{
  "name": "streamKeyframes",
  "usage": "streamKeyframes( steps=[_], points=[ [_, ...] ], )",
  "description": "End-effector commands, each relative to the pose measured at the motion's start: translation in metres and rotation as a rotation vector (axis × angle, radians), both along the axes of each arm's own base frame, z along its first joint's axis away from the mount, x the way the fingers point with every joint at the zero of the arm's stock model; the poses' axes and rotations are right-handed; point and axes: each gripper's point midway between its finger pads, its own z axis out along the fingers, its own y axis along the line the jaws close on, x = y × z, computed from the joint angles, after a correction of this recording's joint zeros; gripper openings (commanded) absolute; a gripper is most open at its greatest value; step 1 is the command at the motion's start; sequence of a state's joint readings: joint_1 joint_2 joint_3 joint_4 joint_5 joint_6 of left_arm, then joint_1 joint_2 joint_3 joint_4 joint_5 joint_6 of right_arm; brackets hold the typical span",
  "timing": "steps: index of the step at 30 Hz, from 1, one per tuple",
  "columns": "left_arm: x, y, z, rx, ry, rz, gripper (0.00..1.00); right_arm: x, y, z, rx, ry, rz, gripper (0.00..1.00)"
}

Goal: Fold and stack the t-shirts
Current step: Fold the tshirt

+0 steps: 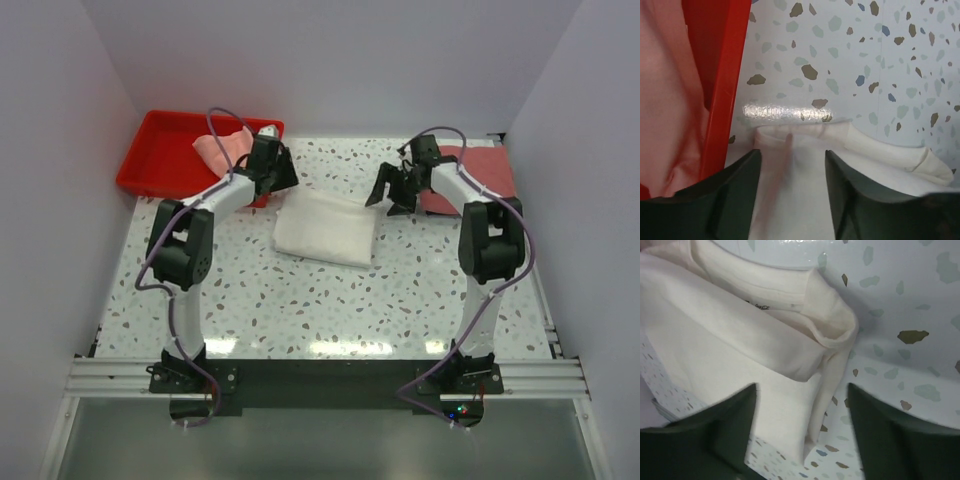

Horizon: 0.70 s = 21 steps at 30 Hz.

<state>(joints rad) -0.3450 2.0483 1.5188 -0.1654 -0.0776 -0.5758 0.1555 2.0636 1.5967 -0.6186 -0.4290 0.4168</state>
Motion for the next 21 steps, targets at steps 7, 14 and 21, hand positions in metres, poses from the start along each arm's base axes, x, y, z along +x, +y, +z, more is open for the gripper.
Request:
streamKeyframes(
  steps=[7, 14, 21],
  points=[
    [-0.015, -0.009, 0.079, -0.132, -0.181, -0.083, 1.00, -0.011, 0.008, 0.069, 0.083, -0.168, 0.073, 0.99],
    [-0.051, -0.031, 0.096, -0.204, -0.211, -0.177, 1.00, -0.043, 0.043, 0.076, 0.147, -0.196, 0.148, 0.99],
    [-0.062, -0.049, 0.058, -0.223, -0.120, -0.222, 1.00, -0.040, 0.078, 0.062, 0.107, -0.221, 0.189, 0.99]
  ],
)
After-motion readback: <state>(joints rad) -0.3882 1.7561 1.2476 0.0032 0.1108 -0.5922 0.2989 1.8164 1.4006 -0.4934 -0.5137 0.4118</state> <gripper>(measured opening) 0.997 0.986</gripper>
